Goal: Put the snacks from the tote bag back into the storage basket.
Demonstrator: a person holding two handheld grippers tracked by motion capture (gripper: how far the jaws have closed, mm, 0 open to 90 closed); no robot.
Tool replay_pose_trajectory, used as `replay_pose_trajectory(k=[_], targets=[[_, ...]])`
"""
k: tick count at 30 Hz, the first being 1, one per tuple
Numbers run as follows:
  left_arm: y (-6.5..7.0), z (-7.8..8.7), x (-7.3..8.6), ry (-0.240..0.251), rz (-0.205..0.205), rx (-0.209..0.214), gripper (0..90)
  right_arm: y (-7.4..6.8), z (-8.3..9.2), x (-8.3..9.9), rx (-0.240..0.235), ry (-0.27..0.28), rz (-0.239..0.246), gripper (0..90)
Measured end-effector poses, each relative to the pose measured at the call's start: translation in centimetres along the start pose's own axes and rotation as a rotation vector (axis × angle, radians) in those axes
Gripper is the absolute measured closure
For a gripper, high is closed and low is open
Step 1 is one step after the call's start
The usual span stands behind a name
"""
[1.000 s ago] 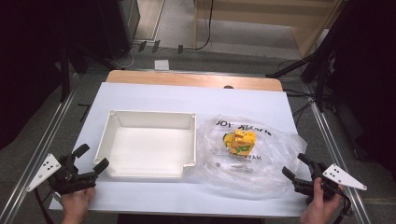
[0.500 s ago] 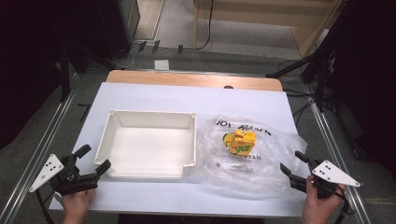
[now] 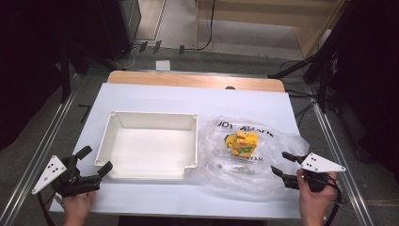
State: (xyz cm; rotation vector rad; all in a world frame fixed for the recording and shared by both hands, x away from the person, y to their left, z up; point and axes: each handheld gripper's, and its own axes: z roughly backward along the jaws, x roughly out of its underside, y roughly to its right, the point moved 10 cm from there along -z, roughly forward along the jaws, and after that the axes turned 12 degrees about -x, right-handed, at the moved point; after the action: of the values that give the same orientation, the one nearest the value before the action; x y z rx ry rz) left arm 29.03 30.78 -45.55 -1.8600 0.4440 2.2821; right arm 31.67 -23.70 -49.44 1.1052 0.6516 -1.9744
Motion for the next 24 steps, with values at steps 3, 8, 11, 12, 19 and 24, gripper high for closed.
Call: replay_pose_trajectory(k=[3,8,11,12,19,24], targets=[[0.3,-0.3,0.3,-0.019,-0.024,-0.027,0.0,0.4,0.0,0.0,-0.013,-0.024,-0.012,34.8],[0.3,-0.2,0.3,-0.013,-0.030,-0.036,0.0,0.3,-0.1,-0.4,-0.030,-0.077,0.007,35.1],[0.4,-0.2,0.3,-0.016,-0.043,-0.039,0.0,0.1,-0.2,-0.8,-0.049,-0.118,0.031,35.3],[0.5,-0.2,0.4,-0.019,-0.052,-0.038,0.0,0.1,-0.1,-0.9,-0.049,-0.128,0.033,35.4],[0.9,-0.5,0.6,-0.034,-0.096,-0.051,0.0,0.1,-0.3,-1.7,-0.094,-0.185,0.044,35.8],[0.6,-0.5,0.5,-0.030,-0.079,-0.063,0.0,0.1,-0.6,-2.5,-0.126,-0.247,0.075,36.1]])
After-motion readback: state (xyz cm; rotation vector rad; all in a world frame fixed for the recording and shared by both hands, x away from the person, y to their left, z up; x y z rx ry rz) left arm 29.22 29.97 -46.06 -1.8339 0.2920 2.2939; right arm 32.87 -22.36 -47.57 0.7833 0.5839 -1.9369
